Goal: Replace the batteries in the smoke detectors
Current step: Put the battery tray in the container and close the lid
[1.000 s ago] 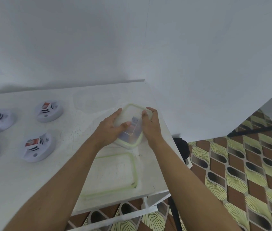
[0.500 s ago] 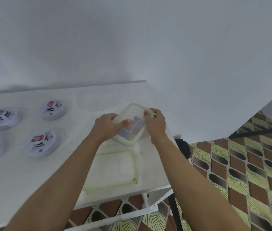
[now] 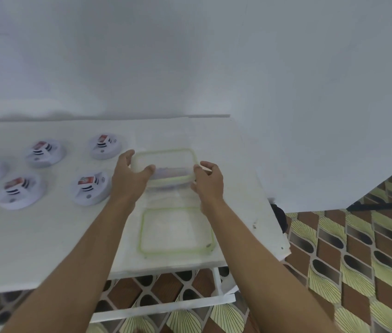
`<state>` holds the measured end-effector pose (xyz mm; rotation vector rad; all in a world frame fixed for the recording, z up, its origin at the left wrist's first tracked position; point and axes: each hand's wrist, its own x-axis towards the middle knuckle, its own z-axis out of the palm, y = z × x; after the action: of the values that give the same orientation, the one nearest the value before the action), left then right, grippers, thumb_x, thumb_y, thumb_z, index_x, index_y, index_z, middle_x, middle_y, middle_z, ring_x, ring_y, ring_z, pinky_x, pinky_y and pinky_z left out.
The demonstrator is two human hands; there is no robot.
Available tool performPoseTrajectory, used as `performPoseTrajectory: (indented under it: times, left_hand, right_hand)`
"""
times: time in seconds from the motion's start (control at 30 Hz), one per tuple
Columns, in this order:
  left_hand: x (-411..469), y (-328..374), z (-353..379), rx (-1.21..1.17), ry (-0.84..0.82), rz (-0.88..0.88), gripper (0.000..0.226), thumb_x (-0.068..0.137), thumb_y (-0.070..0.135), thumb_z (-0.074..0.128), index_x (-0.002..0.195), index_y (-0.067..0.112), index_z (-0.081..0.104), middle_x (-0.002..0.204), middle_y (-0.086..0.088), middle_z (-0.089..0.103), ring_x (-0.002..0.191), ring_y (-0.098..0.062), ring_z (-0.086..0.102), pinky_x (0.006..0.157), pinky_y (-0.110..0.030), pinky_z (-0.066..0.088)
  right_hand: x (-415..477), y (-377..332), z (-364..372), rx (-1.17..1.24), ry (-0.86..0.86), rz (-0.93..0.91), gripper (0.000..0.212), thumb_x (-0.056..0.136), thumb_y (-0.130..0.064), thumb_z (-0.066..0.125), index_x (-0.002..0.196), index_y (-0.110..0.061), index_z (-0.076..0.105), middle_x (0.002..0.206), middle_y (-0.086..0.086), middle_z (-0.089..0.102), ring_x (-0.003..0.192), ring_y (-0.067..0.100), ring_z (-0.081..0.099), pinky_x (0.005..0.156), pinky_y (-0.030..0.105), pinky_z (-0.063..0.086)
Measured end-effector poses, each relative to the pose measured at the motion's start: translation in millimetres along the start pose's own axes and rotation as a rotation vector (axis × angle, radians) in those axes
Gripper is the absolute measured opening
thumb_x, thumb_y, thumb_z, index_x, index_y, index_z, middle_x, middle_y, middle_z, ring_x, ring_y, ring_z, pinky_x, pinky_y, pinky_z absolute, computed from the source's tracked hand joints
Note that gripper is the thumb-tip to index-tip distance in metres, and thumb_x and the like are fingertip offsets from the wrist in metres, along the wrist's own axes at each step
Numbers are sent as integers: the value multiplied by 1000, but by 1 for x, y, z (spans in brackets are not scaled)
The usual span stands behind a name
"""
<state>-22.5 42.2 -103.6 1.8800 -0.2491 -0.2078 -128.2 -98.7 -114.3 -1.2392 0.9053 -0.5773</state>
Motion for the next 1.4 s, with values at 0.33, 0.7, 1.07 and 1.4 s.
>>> performPoseTrajectory:
  times: [0.33, 0.7, 1.07, 1.4]
  left_hand:
    - [-10, -9, -19, 129, -94, 26, 77, 89, 47, 67, 153, 26, 31, 156, 1, 36, 142, -17, 35, 115, -39, 33]
    - [-47, -14, -33, 213, 38, -73, 30, 95, 14, 41, 116, 16, 61, 112, -4, 66, 95, -20, 63, 81, -32, 48]
    - [-91, -20, -35, 715, -234, -109, 46, 82, 45, 73, 118, 21, 58, 115, -3, 63, 95, -21, 58, 82, -31, 46]
    - [-98, 5, -46, 163, -138, -169, 35, 91, 34, 67, 78, 1, 68, 61, -2, 44, 60, -20, 40, 60, -30, 35]
  right_hand:
    - [-13, -3, -5, -127, -40, -65, 17, 95, -26, 60, 112, -26, 59, 100, -10, 62, 93, 15, 64, 94, 47, 57]
    - [-26, -7, -45, -516, -165, -190, 28, 100, -21, 47, 123, -18, 60, 117, -5, 61, 106, 16, 58, 92, 31, 46]
    - [-50, 5, -85, -1086, -296, -196, 44, 90, -40, 67, 125, -17, 55, 116, 3, 60, 110, 23, 58, 85, 30, 42]
    - [-57, -17, -105, -418, -249, -152, 18, 88, -26, 76, 100, -12, 76, 84, -2, 72, 71, 14, 66, 71, 33, 61]
